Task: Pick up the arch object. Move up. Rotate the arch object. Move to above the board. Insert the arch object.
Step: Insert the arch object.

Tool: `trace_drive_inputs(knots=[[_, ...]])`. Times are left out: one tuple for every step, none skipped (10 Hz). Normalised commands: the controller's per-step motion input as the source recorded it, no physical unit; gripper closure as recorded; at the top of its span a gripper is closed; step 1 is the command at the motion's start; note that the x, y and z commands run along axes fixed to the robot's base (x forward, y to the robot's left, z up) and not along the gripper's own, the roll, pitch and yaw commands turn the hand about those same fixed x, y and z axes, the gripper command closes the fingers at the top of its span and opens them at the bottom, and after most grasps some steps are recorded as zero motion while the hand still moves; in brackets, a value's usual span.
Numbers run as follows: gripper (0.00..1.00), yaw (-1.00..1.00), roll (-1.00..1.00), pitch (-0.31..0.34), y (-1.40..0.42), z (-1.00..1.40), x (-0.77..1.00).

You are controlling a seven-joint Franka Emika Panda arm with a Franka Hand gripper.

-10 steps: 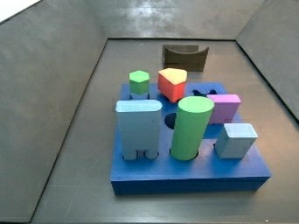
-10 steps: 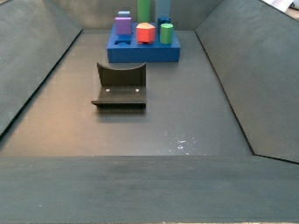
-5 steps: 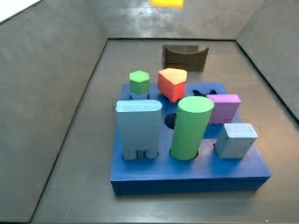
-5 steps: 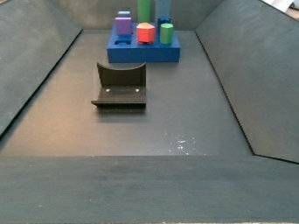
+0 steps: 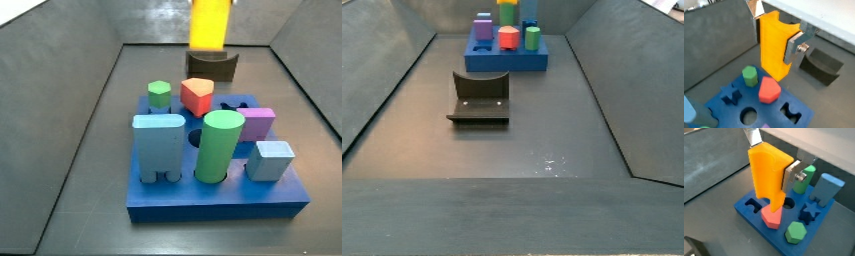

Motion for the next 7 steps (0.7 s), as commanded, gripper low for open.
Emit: trace_drive_inputs(knots=[[1.0, 0.0, -0.03, -0.007, -0.06, -0.51, 1.0], [1.0, 0.0, -0.06, 0.0, -0.23, -0.2, 1.0], [1.0, -0.01, 0.08, 0.019, -0.04, 0.02, 0.07], [1.0, 0.0, 0.02, 0.0, -0.04, 0.0, 0.0], [1.0, 0.0, 0.0, 0.0, 0.0, 0.0, 0.02], [1.0, 0.0, 0.0, 0.0, 0.0, 0.0, 0.07], [1.0, 0.0, 0.0, 0.0, 0.0, -0.07, 0.81]])
